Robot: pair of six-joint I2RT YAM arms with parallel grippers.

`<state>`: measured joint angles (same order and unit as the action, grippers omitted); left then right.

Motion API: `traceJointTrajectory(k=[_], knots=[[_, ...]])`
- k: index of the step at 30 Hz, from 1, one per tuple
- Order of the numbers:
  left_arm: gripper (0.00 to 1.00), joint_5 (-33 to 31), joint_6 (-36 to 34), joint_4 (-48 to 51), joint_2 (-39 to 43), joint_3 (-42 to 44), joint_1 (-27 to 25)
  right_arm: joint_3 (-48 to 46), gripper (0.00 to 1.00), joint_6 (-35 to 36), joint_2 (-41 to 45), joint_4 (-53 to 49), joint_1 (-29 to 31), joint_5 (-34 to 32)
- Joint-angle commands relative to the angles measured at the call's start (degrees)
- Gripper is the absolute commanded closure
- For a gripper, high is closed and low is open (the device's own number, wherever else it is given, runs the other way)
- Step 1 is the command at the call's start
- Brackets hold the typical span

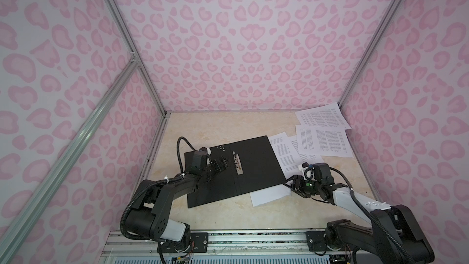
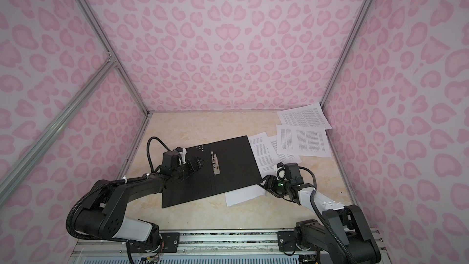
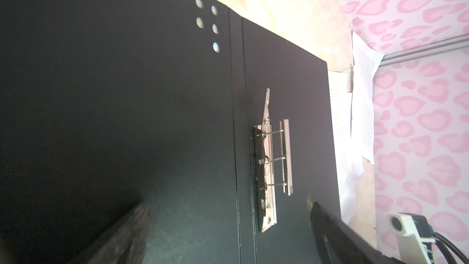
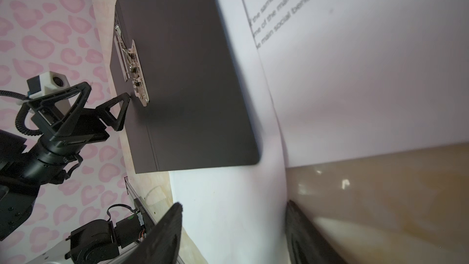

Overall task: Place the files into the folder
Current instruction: 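Lower the right gripper onto the loose papers' edge nearest the folder and pinch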

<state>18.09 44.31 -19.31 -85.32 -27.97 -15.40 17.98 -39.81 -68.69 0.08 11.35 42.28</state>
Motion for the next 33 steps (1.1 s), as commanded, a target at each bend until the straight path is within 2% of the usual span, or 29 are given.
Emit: traceJointTrajectory(k=[1,5,10,17,22,26,29,33], knots=[[0.0,-2.7,0.2,10.7,-1.2,0.5,-0.2,-1.8,0.31,-2.9,0.3,-0.4,1.5,0.5],[0.0,-2.8,0.3,10.7,-1.4,0.5,-0.4,-2.9,0.26,-5.7,0.5,4.0,1.9,3.1],[0.0,-2.7,0.3,10.8,-1.5,0.3,-0.4,-0.7,0.19,-3.6,-0.2,3.0,1.6,1.5],[0.0,-2.7,0.3,10.9,-1.2,0.4,-0.5,0.0,0.18,-6.7,-5.6,9.9,-1.4,3.5],[0.0,-2.7,0.2,11.0,-1.2,0.3,-0.4,-1.0,0.26,-8.7,-7.5,13.0,-1.3,3.6],[0.0,-2.6,0.3,11.0,-1.2,0.2,-0.5,-1.6,0.33,-6.7,-6.2,8.8,-1.3,1.2],[0.0,-2.6,0.3,11.0,-1.2,0.2,-0.5,-1.0,0.41,-3.9,-4.2,3.2,-1.3,-2.8],[0.0,-2.7,0.3,11.1,-1.3,0.2,-0.5,-0.2,0.58,-1.4,-3.0,-1.3,-1.2,-6.8]])
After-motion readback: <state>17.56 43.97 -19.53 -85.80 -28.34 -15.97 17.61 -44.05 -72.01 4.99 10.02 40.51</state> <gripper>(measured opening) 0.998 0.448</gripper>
